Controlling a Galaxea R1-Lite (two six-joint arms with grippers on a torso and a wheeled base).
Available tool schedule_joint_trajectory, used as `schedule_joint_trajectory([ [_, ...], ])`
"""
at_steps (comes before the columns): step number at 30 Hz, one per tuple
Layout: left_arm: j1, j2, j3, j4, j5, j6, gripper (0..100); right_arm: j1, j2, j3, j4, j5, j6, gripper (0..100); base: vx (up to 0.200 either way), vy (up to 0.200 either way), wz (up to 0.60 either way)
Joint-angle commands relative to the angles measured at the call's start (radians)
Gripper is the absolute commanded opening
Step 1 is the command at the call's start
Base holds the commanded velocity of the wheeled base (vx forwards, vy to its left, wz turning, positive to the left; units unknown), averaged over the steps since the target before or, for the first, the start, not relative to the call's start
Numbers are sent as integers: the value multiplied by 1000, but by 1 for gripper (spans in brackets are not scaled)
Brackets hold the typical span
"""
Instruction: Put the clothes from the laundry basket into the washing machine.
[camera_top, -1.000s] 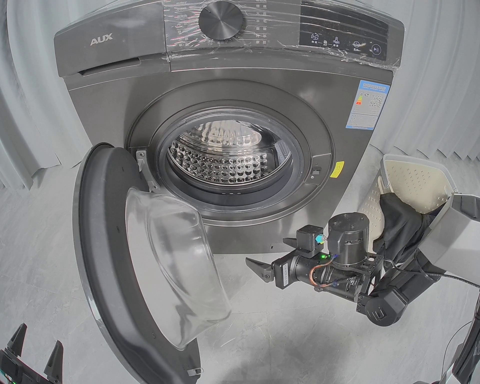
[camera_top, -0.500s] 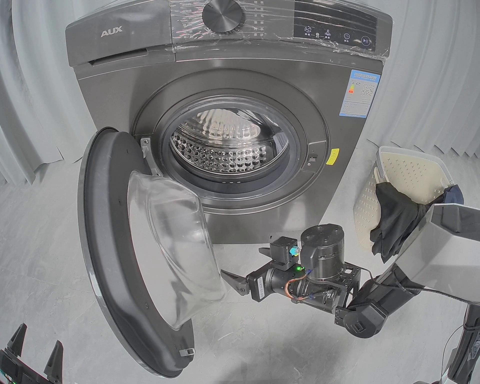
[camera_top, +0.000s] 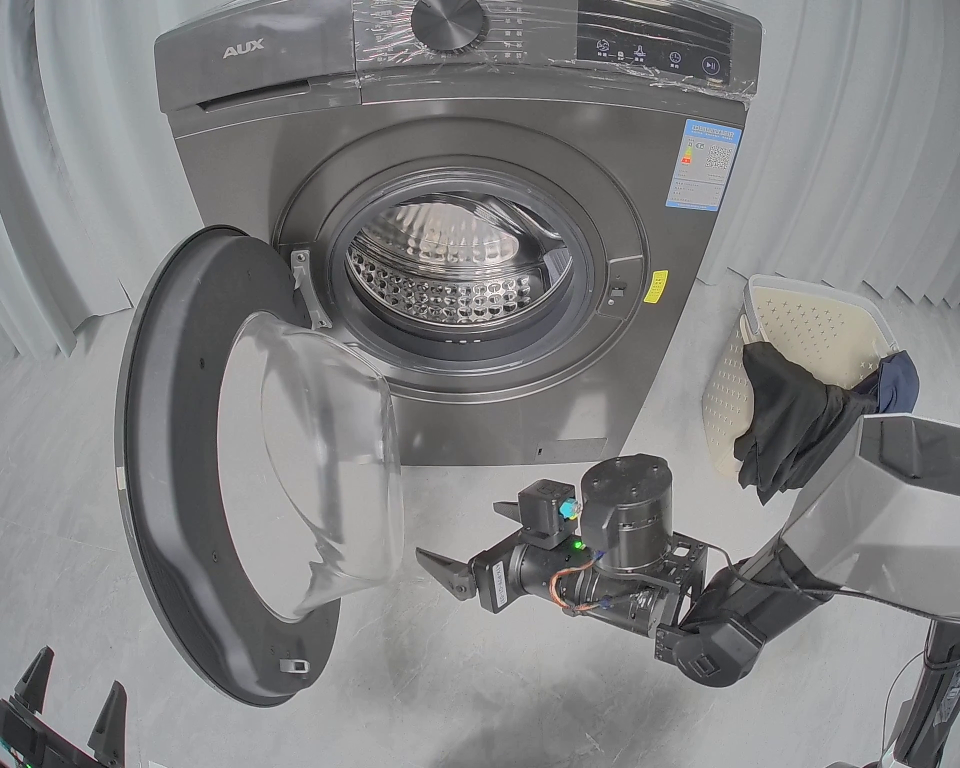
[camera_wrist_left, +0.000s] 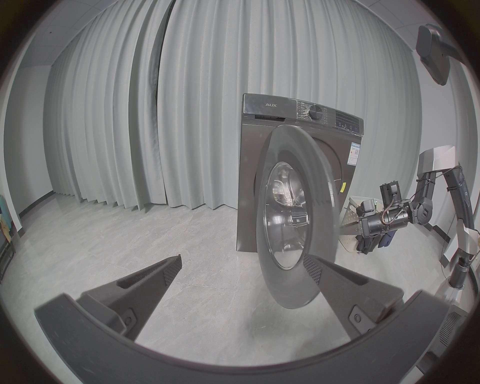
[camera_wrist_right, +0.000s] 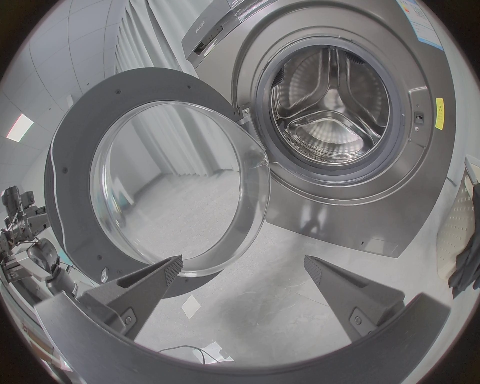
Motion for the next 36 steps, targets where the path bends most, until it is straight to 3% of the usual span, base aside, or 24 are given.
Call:
schedule_joint_trajectory([
  [1,0,-12,15,0,1,0,100,-66,33,-42,3,-4,-5,100,0,0,0],
  [7,0,-12,15,0,1,1,100,-64,83,-105,10,-4,-8,100,0,0,0],
  [21,0,-12,15,0,1,0,100,60,171,-265,-5,-25,16,100,0,0,0],
  [28,0,-12,16,0,1,0,100,19,150,-285,9,-30,24,100,0,0,0],
  [36,0,-12,16,0,1,0,100,10,218,-395,47,-30,24,100,0,0,0],
])
